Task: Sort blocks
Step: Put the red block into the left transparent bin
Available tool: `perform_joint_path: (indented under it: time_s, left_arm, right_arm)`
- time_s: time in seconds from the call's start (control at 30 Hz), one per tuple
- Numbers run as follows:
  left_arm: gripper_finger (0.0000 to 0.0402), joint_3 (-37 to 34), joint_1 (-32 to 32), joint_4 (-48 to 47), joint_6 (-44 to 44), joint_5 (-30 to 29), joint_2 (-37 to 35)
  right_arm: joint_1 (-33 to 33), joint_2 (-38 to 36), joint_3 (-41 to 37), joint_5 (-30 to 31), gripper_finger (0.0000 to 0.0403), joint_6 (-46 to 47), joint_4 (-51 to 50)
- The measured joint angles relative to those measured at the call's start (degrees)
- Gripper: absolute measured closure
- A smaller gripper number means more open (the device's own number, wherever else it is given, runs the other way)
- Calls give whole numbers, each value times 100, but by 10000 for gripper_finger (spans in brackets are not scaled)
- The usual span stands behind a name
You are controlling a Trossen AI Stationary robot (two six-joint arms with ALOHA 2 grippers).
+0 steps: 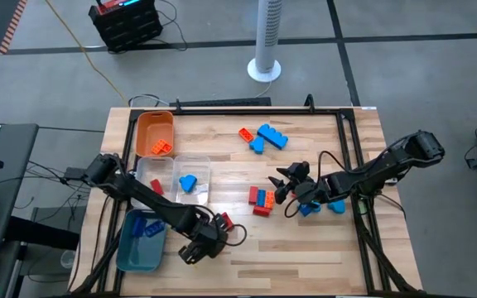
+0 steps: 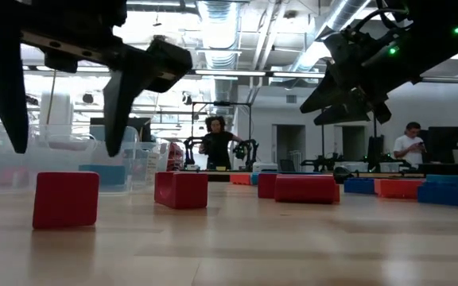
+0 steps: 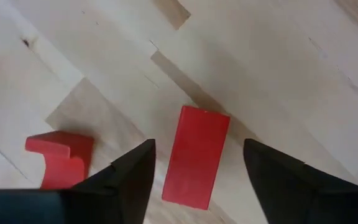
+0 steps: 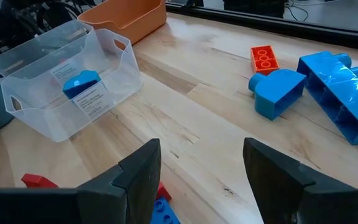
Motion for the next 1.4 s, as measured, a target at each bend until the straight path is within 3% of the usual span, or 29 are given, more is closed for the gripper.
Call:
perform_joint_path:
  time_s: [0.23,0.7,0.83,1.03,1.1,1.23,1.4]
  left_arm:
    - [128,-13,-28,54,457,-242,-7]
    - [164,-746,-28,752,485,-525,-4]
    - [192,-876,-28,772,445,-725,-7]
    - [270,-953,-31,752,426,-787,-19]
    - [274,-951,-25,730,412,-784,-22]
    - [274,-786,52,174,280,-849,-17]
    - [274,-395,209,-915,103,-1520,-201]
  right_arm:
    - [-188,0,-2,-43,164,-190,46]
    - [-658,0,0,-522,164,-892,149]
    - [-792,0,0,-666,164,-1065,168]
    - [-894,0,146,-706,164,-1450,140]
    - [-894,0,230,-713,164,-1613,127]
    - [-892,0,424,-787,164,-1956,95]
    - [-997,0,859,-796,164,-2547,-293]
